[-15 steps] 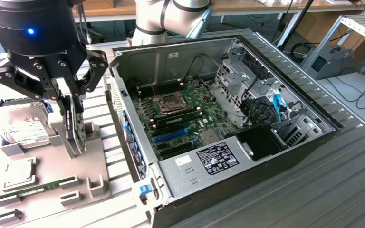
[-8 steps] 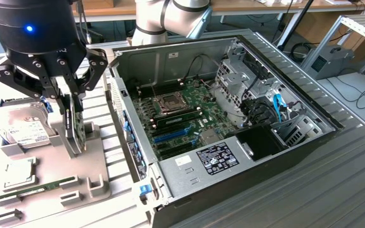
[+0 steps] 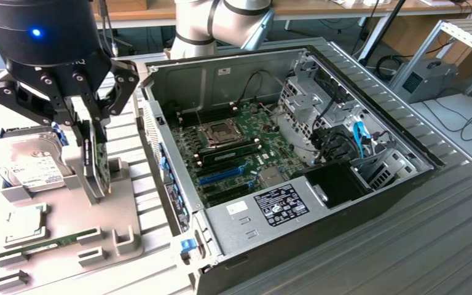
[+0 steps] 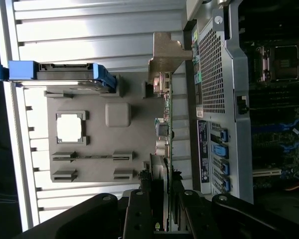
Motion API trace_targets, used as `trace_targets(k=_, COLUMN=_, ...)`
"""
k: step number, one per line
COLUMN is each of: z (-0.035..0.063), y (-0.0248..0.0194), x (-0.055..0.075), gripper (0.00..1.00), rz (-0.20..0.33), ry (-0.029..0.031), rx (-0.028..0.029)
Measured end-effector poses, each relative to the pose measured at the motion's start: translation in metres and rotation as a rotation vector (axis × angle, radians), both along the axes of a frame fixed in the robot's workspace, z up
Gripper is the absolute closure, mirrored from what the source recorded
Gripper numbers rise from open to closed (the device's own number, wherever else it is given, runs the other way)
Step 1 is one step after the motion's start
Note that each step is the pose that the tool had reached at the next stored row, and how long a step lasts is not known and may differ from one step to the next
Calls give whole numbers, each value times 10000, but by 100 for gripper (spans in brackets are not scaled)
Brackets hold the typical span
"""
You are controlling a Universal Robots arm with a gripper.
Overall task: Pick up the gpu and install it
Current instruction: 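Pick up the gpu and move the gpu toward the slot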
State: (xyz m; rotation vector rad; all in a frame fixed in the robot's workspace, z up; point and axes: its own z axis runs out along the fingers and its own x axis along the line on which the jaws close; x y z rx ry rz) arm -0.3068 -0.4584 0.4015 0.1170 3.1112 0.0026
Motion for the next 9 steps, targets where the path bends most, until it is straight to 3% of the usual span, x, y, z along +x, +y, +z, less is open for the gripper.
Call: trace_targets(k=9, z=34, y=0, x=0, gripper=74, rz=0, ry=0, rx=0)
